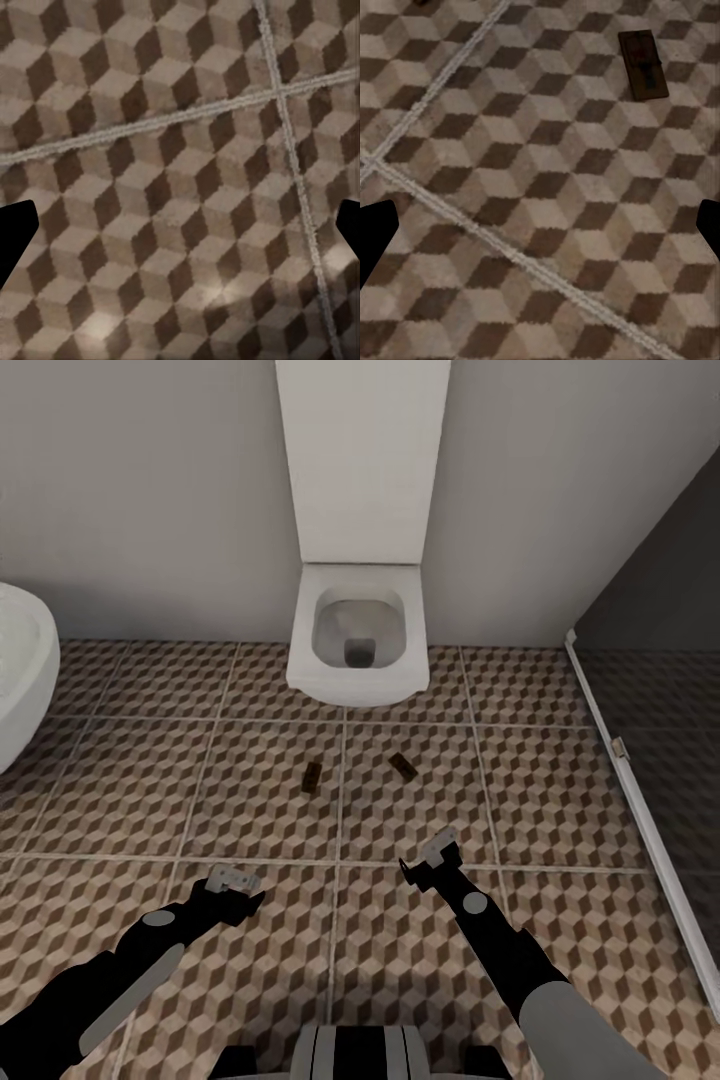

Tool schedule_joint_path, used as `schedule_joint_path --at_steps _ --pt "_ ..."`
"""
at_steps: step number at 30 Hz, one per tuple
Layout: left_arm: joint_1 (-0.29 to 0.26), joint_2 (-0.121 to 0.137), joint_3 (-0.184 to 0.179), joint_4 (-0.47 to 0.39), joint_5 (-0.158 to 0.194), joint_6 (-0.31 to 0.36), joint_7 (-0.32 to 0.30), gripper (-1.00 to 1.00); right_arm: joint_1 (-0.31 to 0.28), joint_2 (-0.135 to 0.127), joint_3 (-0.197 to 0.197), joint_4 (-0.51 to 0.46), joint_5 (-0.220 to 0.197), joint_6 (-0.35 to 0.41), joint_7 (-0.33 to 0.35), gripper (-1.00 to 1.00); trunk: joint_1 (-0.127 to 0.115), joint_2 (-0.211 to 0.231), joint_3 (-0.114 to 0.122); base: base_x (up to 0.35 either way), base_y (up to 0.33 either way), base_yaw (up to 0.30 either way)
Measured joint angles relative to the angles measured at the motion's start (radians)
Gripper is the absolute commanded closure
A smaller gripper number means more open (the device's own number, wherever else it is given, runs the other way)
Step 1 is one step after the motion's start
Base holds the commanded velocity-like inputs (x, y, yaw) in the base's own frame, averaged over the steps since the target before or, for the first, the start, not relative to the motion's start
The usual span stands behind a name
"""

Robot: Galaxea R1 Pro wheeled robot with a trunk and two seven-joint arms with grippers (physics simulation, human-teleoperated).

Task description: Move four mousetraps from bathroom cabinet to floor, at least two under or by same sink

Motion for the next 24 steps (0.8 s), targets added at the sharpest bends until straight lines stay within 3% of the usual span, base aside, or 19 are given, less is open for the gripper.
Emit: schedule_joint_path --at_steps 19,24 --pt "0.000 -0.006 0.000 0.001 0.000 0.000 0.000 -1.00 0.000 -0.004 0.001 -0.006 0.001 0.004 -0.004 -1.00 -0.073 0.133 0.060 0.000 0.000 0.000" --pt "0.000 -0.009 0.000 0.011 0.000 -0.001 -0.001 -1.00 0.000 -0.025 0.001 -0.006 0.000 0.003 -0.004 -1.00 -0.092 0.168 0.075 0.000 0.000 0.000"
